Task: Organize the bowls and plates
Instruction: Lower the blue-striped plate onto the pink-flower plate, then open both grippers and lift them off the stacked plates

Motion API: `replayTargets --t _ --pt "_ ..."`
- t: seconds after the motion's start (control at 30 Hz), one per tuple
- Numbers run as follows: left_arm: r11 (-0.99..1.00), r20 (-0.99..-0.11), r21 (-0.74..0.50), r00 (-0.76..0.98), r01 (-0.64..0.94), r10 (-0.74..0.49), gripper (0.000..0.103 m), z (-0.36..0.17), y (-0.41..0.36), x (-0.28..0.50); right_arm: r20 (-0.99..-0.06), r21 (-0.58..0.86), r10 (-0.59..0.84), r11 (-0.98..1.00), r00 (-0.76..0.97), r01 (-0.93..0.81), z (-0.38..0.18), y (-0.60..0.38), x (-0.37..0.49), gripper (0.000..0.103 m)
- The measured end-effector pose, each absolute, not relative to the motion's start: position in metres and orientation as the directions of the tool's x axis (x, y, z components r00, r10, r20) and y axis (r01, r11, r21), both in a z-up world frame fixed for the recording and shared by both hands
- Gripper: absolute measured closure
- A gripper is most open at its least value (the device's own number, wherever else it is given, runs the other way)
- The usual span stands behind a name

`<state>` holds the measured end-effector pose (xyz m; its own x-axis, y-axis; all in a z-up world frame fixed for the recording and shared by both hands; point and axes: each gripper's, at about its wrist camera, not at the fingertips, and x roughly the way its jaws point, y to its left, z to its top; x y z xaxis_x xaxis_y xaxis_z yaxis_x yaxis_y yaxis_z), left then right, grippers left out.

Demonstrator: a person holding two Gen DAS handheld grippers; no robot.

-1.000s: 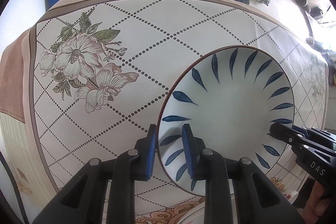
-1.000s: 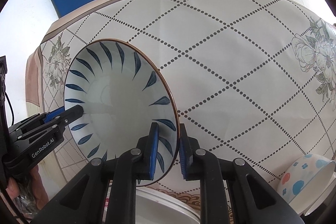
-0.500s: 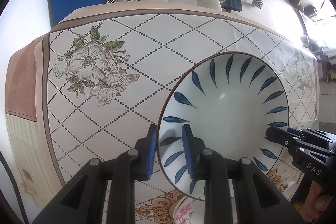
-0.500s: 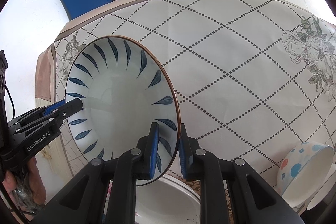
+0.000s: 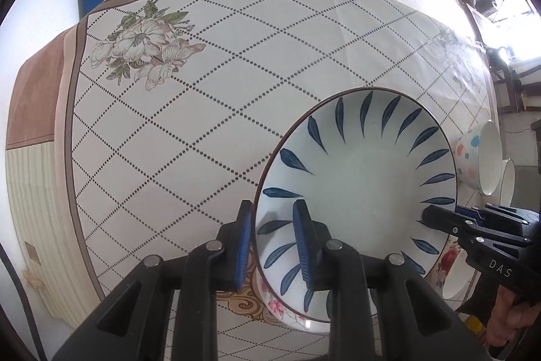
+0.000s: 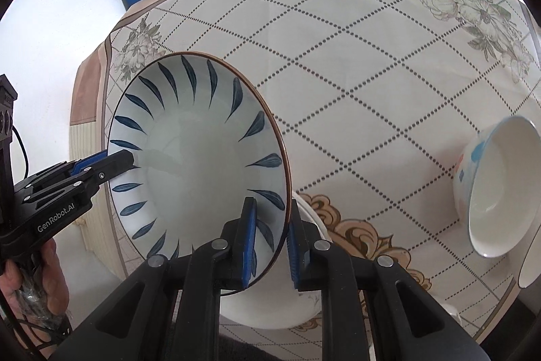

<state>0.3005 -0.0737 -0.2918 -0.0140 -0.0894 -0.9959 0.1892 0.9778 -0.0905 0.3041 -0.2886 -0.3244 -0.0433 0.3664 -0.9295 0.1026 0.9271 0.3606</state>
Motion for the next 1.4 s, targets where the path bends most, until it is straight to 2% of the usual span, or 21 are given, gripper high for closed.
replayTargets --t 0.5,0.77,1.13,1.4 --pt "0.977 -0.993 -0.069 -0.106 0.203 -0.049 0.082 -0.334 -0.080 0.242 -0.925 0.347 0.359 0.932 -0.124 0.108 -0.365 -0.290 0.212 0.085" --pt "0.977 -0.993 -0.044 -0.120 0.209 -0.019 0.082 -0.348 -0.090 0.237 -0.934 0.317 0.329 0.943 -0.138 0.100 -0.384 -0.271 0.222 0.085" --pt "0.982 -0.992 -0.034 -0.123 0.186 -0.011 0.082 -0.357 -0.099 0.235 -0.944 0.285 0.297 0.953 -0.144 0.099 -0.383 -0.272 0.225 0.086" --pt "0.990 -0.982 -0.075 -0.182 0.120 -0.052 0.080 -0.367 -0.089 0.237 -0.920 0.329 0.357 0.928 -0.163 0.177 -0.387 -0.281 0.229 0.077"
